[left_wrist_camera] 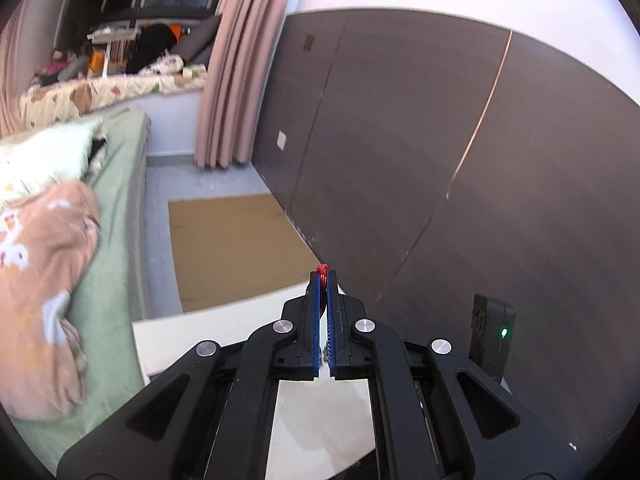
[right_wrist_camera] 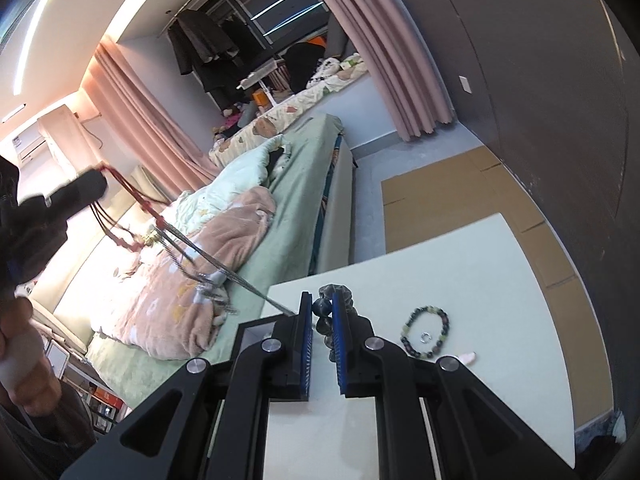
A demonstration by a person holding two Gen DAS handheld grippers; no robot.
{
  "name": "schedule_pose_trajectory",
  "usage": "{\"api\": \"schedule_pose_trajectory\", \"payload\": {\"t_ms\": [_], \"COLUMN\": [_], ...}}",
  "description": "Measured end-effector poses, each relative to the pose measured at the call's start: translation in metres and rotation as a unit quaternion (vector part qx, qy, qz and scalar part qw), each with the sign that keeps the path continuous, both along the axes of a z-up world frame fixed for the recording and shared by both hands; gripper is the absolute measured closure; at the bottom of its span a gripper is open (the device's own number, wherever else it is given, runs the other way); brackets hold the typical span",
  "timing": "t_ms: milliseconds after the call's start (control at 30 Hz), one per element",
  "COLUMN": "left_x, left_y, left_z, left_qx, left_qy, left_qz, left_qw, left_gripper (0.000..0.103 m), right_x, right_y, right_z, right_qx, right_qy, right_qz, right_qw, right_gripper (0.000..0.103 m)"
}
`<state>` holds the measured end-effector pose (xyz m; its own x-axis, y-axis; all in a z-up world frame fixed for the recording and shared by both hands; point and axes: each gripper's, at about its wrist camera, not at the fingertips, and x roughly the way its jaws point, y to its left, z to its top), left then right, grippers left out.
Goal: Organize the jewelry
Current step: 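Lift the red string and chain with the left tool while the right tool carries beads toward the box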
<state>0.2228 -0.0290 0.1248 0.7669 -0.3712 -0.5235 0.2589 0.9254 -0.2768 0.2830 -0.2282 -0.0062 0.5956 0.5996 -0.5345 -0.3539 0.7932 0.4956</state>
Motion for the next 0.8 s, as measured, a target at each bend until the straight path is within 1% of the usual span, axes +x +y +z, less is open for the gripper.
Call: {"api": "schedule_pose_trajectory", "payload": {"t_ms": [233, 400, 600, 800], "left_x": [-0.01, -0.016, -0.016, -0.014], "left_y": [0.023, 0.04, 0.05, 0.059], "left_z": [0.039, 0.056, 0.061, 0.048], "left_qx": [0.008, 0.008, 0.011, 0.004], "left_qy": [-0.042, -0.061, -0.068, -0.053], "left_qz": [0.022, 0.04, 0.047, 0.051], "left_qw": [0.9988, 0.9973, 0.9965, 0.9973], "left_gripper": [0.099, 0.099, 0.099, 0.099], "right_x": [0.003, 0.003, 0.005, 0.004], "right_y": [0.02, 0.036, 0.055, 0.069], "right_z": [0.016, 0.019, 0.016, 0.01], "right_qx": [0.0, -0.001, -0.002, -0.004], "right_qy": [-0.014, -0.017, -0.014, -0.009], "right_qz": [0.02, 0.036, 0.054, 0.065], "right_qw": [1.0, 0.999, 0.998, 0.998], "right_gripper": [0.093, 0.093, 0.093, 0.093]}}
